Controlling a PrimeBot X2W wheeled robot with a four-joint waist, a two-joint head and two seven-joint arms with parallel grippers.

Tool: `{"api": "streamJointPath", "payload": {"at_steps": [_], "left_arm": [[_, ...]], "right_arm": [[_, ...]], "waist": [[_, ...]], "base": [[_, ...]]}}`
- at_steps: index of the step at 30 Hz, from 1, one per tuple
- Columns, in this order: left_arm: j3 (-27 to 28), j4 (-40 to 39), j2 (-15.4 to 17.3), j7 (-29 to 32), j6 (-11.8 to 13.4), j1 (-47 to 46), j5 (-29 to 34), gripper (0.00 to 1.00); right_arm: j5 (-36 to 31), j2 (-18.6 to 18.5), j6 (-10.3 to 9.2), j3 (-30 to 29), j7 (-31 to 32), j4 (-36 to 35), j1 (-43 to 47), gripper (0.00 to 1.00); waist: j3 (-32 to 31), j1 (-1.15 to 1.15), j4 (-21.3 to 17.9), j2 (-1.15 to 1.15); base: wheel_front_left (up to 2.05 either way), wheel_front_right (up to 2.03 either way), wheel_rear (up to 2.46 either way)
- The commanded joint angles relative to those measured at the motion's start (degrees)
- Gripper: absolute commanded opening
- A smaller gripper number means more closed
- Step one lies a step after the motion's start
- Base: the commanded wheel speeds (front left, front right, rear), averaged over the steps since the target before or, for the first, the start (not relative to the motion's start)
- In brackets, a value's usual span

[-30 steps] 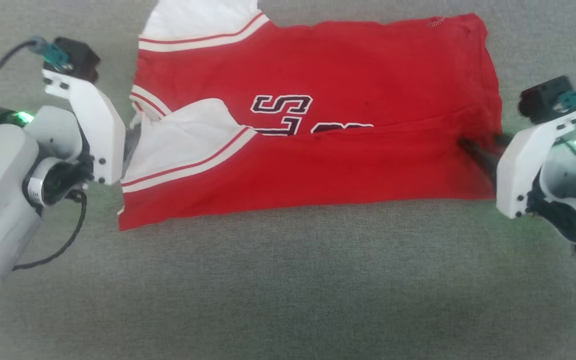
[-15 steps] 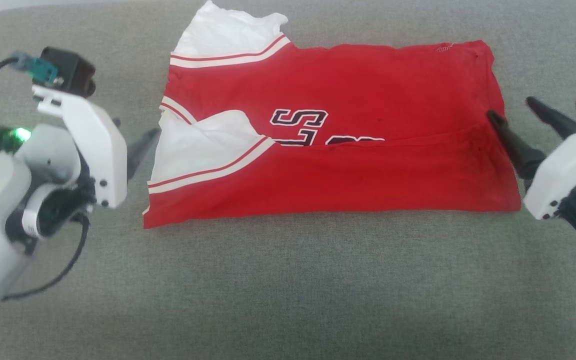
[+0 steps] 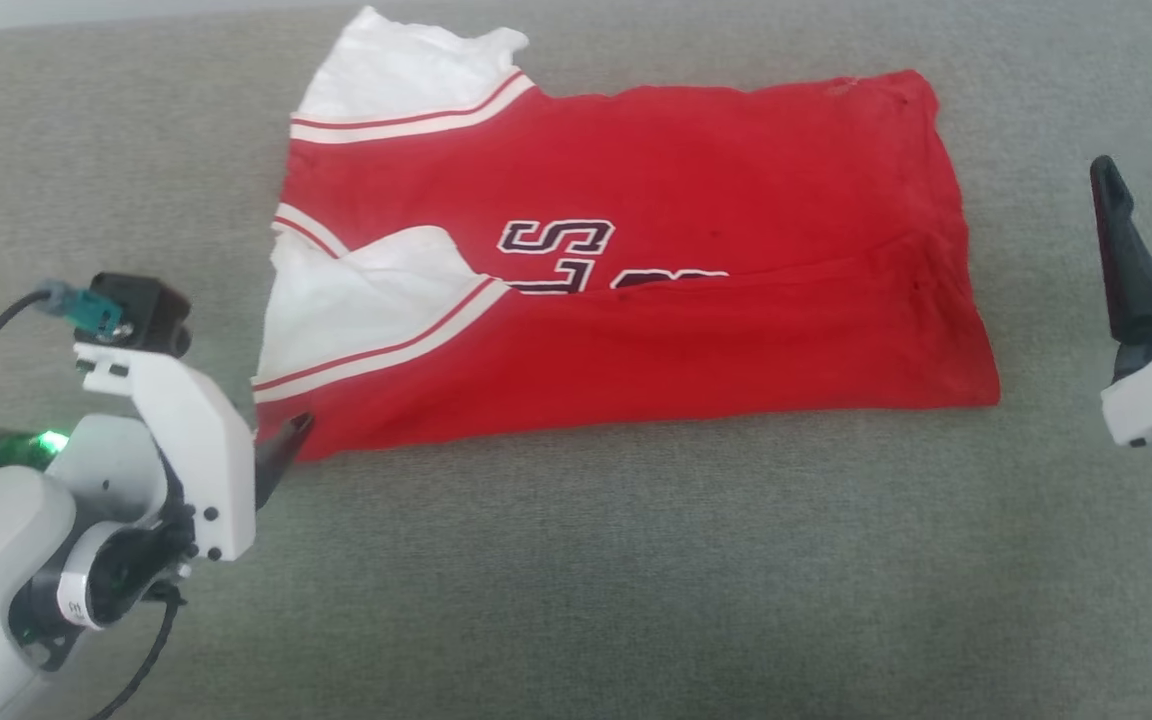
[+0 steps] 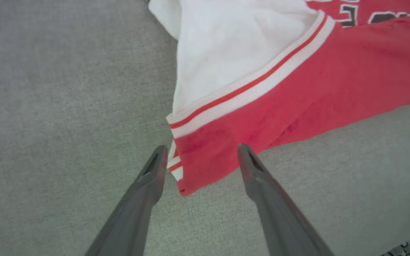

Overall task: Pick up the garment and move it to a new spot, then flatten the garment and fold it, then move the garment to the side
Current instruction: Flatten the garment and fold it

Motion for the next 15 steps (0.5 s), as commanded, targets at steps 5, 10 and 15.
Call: {"api": "streamJointPath", "payload": {"at_steps": [5,10,15], "left_arm": [[0.3,4.3,-0.4,-1.2,-0.6,1.9,-1.1,1.0],[0.0,10.2,-2.7,-1.0,-1.5,2.1,-2.8,1.0],[-2.0,15.2,-5.2,1.5,-3.0,2.0,-3.0,0.47]], "right_arm": [[-0.9,2.7,0.0,-1.1,0.4,-2.2,2.0,1.0],[-0.7,4.2,0.0,-1.2,1.6,-3.0,3.2,1.0],[0.8,4.4,0.0,-0.3,4.2,-2.6,4.2,1.0]], "waist": [[1.6,0.0,-2.2,0.0],[2.5,0.0,-3.5,0.0],[3.0,0.0,-3.9,0.0]], "base": [[0.0,0.0,0.0],[0.0,0.0,0.0],[0.0,0.0,0.0]]}}
